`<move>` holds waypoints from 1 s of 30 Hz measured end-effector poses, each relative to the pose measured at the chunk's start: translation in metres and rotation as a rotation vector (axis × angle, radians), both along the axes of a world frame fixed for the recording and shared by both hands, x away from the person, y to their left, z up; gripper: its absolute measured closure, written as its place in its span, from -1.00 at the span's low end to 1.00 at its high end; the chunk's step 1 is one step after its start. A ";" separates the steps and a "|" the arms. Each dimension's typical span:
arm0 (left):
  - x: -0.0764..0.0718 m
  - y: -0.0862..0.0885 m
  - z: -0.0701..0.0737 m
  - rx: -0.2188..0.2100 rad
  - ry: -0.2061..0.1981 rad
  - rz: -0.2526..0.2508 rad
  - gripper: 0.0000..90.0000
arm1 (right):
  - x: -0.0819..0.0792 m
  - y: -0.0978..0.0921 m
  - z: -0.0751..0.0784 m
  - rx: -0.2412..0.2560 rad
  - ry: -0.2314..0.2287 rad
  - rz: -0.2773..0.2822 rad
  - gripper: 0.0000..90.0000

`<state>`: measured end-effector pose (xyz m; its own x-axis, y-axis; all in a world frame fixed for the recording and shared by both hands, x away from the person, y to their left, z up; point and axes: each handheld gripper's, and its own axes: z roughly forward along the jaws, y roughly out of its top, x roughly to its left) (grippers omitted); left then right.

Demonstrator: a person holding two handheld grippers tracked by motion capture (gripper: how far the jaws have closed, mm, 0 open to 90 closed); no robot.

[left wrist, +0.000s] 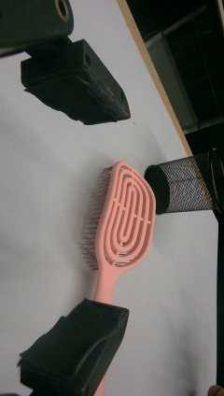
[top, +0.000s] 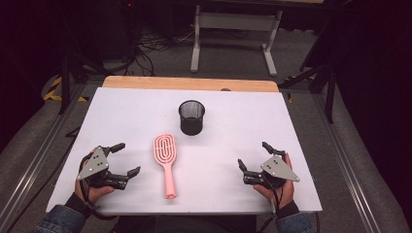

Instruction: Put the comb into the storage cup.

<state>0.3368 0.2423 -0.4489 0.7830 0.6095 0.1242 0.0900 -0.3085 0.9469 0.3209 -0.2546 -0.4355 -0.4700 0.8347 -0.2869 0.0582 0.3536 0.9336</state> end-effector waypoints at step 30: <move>0.005 -0.053 0.017 0.064 0.001 -0.189 -0.03 | 0.003 0.004 -0.002 -0.019 0.017 -0.005 -0.88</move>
<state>0.3418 0.1892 -0.4324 0.8829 0.4425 0.1573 0.0252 -0.3792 0.9250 0.3241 -0.2503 -0.4380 -0.4711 0.8314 -0.2946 0.0759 0.3710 0.9255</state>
